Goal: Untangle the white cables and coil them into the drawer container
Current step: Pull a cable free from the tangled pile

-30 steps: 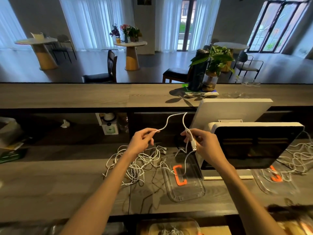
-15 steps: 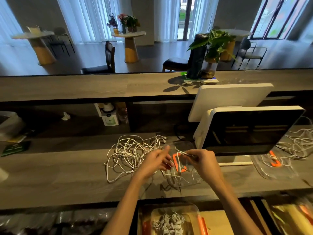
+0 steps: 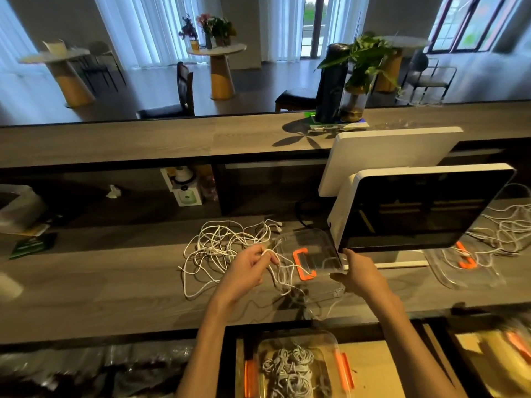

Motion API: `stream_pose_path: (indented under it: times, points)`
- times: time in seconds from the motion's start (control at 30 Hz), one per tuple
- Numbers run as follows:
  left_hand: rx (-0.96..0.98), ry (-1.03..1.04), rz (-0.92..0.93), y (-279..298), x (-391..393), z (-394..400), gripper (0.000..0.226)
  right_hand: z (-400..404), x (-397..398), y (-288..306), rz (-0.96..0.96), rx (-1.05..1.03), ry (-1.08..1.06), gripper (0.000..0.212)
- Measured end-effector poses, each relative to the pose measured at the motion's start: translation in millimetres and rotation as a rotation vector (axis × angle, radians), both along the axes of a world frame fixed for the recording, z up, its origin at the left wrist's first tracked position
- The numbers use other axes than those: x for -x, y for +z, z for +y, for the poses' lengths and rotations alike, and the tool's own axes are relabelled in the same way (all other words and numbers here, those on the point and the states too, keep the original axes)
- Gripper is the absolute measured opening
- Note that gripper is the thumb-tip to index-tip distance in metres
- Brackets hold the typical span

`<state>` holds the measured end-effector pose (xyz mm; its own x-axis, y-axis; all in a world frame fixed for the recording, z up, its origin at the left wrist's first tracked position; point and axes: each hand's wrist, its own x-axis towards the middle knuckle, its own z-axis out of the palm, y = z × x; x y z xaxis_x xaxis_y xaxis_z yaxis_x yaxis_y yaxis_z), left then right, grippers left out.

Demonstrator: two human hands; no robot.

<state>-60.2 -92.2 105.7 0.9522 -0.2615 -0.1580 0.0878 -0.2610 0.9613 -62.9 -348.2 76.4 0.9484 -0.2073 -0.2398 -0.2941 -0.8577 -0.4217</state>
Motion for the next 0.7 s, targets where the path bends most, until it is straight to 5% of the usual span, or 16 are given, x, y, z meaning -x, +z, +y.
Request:
stream_pose_path:
  times: [0.13, 0.23, 0.4, 0.53, 0.7]
  points:
    - [-0.046, -0.110, -0.143, 12.6, 0.4, 3.0, 0.020, 22.9, 5.8, 0.0, -0.224, -0.212, 0.252, 0.064]
    - [0.006, -0.064, -0.182, 20.6, -0.9, -1.3, 0.024, 40.2, 11.8, 3.9, -0.053, -0.502, 0.546, 0.048]
    - [-0.094, 0.082, -0.209, 9.4, -5.1, -1.0, 0.024, 50.0, 24.0, 6.4, -0.282, -0.634, 0.457, 0.008]
    - [0.170, 0.140, -0.142, 2.7, 2.2, -0.9, 0.037, 47.6, 33.8, 9.7, -0.338, -0.736, 0.404, 0.008]
    - [0.653, 0.452, 0.057, -12.4, 11.7, -13.1, 0.044, 39.9, 40.7, -3.2, -0.316, -0.737, 0.359, 0.009]
